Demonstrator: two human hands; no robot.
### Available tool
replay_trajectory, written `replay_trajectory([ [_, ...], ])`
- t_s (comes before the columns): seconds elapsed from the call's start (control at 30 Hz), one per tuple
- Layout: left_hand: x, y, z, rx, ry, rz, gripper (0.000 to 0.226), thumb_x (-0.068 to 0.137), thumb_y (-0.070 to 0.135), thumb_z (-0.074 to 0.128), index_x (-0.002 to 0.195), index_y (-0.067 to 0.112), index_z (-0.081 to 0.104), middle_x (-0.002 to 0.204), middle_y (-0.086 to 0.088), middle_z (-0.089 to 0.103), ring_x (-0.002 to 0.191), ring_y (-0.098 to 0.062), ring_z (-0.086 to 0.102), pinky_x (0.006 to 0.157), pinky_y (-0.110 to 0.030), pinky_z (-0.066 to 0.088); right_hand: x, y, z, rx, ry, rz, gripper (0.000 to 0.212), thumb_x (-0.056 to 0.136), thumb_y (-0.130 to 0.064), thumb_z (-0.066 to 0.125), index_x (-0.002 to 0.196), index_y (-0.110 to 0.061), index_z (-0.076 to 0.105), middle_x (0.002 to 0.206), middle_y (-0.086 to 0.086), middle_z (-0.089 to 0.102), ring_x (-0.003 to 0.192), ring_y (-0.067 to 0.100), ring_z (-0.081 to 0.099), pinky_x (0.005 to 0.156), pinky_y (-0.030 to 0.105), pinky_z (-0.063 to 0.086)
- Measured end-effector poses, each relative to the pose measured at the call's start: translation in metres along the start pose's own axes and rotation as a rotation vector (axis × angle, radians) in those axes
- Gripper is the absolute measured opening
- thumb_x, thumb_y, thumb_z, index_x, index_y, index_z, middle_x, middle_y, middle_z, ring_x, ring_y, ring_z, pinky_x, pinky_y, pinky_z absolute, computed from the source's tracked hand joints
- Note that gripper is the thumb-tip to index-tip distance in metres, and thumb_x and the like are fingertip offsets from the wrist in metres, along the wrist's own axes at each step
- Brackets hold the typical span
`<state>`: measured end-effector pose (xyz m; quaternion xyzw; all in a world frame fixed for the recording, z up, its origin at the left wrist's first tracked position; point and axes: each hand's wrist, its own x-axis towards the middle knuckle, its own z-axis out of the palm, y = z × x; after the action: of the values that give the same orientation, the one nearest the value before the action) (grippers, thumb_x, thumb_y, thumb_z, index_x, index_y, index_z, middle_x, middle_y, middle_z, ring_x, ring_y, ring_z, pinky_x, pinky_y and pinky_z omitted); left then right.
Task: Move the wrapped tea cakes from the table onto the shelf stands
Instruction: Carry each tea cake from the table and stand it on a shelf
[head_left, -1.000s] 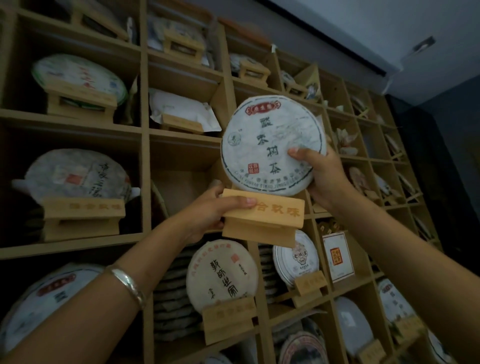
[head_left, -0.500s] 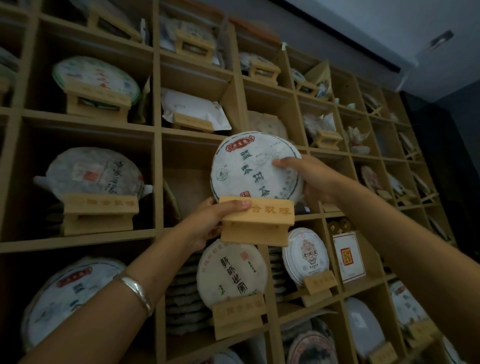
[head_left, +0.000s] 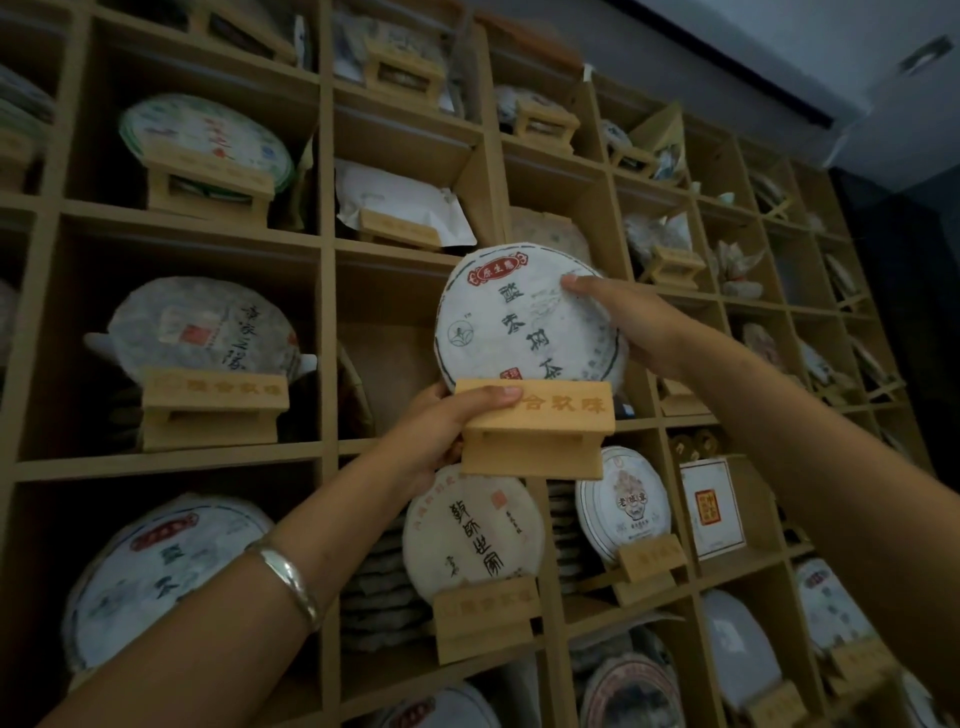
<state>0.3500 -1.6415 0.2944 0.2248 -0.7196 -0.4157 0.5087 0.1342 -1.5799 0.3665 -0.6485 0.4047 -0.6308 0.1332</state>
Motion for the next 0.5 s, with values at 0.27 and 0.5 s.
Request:
replay_trajectory([
  [0.27,-0.013,-0.014,0.003,-0.113,0.033,-0.061,0.065,0.057,0.038,0.090,0.111,0.017,0.061,0.072,0.005,0.077,0.057,-0.010,0.072,0.043,-0.022,0.052,0.012,-0.013,0.006,-0.128,-0.161,0.184,0.046,0.091,-0.053,0.057,0.120,-0.017,0.063,0.115,0.011,0.073,0.096,0.029,0.073,0.082,0.038,0.058],
  [0.5,-0.012,-0.024,-0.007,-0.029,0.127,-0.035,0.091,0.037,0.056,0.087,0.117,0.022,0.061,0.108,0.001,0.071,0.088,-0.015,0.067,0.056,-0.022,0.047,0.023,-0.019,0.018,-0.649,0.062,0.015,0.037,0.087,-0.047,0.066,0.078,-0.012,0.057,0.069,0.003,0.056,0.066,0.022,0.059,0.050,0.025,0.041],
])
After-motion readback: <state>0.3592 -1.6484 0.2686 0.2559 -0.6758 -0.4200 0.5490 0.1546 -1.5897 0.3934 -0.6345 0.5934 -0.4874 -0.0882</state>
